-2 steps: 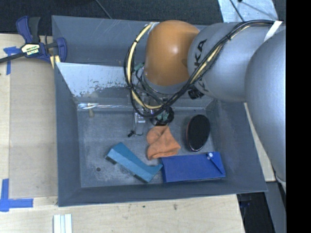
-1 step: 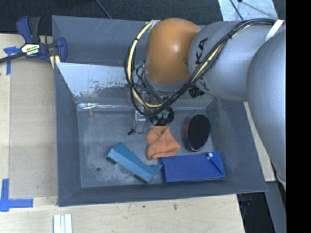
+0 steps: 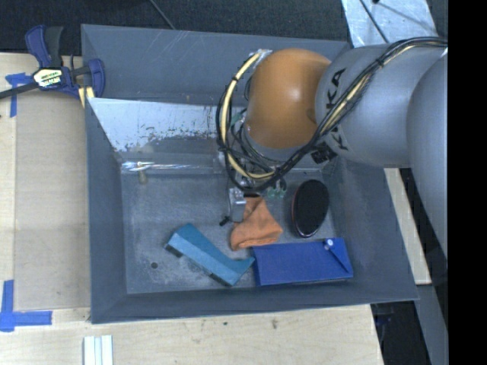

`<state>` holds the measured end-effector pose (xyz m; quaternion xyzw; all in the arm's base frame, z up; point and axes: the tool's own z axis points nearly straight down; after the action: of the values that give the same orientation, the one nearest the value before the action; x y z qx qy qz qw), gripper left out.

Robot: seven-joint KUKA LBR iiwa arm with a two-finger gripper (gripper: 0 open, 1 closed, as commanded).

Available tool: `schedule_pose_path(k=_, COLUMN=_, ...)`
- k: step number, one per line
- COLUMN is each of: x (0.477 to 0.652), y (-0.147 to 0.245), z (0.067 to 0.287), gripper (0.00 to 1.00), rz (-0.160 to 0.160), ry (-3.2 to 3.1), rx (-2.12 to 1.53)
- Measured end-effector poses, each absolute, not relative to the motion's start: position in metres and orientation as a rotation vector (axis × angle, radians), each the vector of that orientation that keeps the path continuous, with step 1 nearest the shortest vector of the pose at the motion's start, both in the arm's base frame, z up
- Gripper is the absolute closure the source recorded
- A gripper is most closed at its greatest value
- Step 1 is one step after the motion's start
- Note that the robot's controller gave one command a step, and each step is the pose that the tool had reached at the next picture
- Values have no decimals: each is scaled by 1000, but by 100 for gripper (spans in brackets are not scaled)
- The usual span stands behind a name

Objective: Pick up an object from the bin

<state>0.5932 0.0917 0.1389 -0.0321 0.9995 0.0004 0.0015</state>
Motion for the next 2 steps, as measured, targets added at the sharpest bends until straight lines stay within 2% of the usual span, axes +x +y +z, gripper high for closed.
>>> schedule_pose_path(k=1, x=609, y=47, z=139, gripper=0, rz=0, ry=3137, rx=-48)
schedule_pose_path(k=2, x=556, y=23, z=73, gripper=100, rz=0, ry=3114, rx=-329)
